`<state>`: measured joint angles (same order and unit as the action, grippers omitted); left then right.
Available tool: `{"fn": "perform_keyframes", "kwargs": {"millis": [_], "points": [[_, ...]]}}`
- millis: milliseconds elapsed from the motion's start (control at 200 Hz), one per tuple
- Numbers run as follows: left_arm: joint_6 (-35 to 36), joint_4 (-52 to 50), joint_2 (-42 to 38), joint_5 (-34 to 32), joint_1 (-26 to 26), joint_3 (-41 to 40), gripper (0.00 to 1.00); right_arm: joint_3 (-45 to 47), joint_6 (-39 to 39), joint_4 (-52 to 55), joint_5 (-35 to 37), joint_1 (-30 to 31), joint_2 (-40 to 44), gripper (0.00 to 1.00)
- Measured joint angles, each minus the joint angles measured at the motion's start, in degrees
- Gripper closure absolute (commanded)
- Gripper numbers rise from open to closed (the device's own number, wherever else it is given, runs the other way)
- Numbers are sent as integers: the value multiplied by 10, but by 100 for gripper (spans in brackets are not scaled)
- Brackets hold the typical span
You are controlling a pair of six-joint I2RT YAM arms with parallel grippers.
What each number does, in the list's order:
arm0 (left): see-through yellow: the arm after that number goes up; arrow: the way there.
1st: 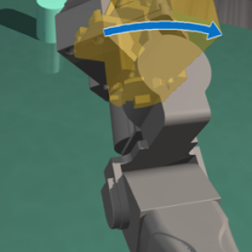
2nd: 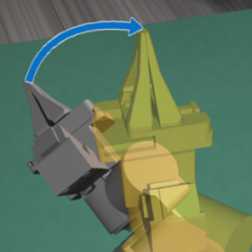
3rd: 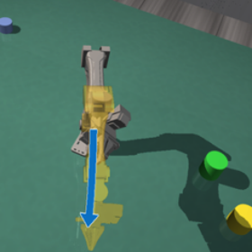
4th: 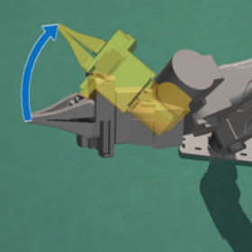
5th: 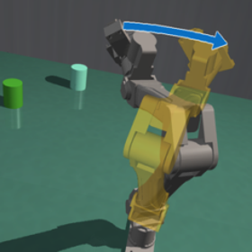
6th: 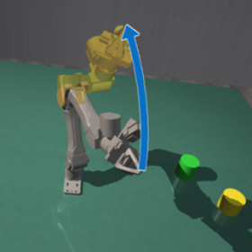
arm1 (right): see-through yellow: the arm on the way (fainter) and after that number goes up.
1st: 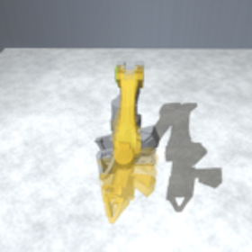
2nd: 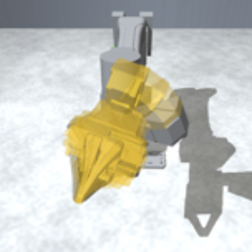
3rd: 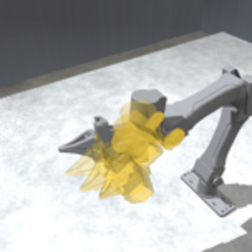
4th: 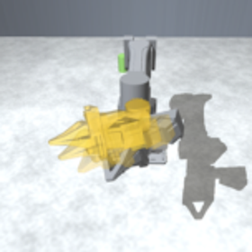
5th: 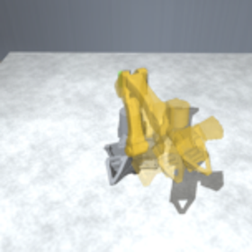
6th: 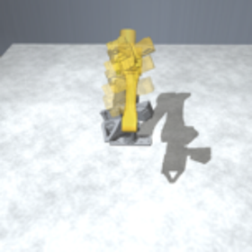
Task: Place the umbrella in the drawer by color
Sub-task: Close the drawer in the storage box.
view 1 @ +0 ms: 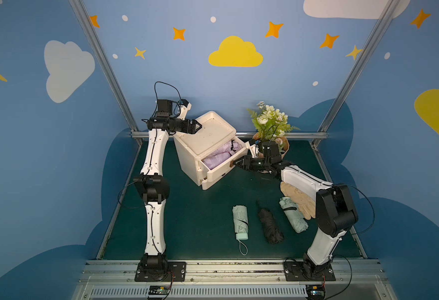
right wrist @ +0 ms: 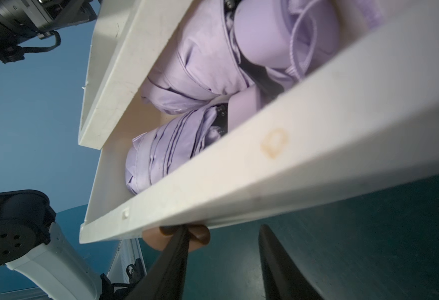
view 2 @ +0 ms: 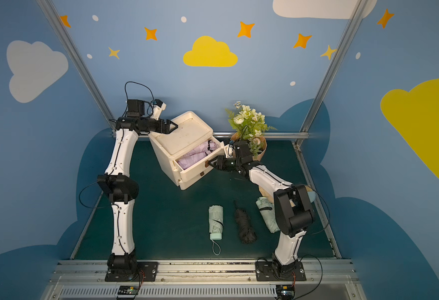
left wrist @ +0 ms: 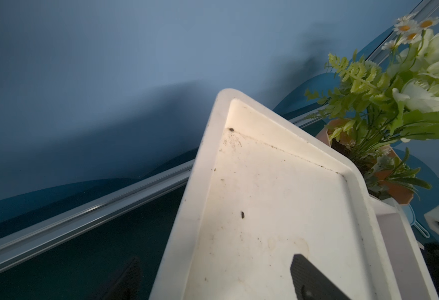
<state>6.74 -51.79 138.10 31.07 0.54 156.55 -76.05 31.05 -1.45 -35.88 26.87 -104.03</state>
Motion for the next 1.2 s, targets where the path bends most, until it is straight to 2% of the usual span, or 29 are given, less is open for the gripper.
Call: {"fn": "perform_keyframes", "kwargs": {"millis": [280, 696, 876, 1076, 1201], "points": [[25, -1, 0, 40, 3, 0, 8, -53, -4, 6, 19, 5, -36, 53], [31, 10, 11, 43, 7, 1, 8, -167, 0, 3, 24, 18, -123, 53], [30, 13, 12, 45, 7, 1, 8, -204, 2, 4, 25, 23, -150, 50], [27, 18, 14, 49, 7, 1, 8, -207, 5, 4, 31, 23, -151, 42], [23, 24, 15, 53, 7, 2, 8, -208, 6, 5, 33, 23, -152, 42]]}}
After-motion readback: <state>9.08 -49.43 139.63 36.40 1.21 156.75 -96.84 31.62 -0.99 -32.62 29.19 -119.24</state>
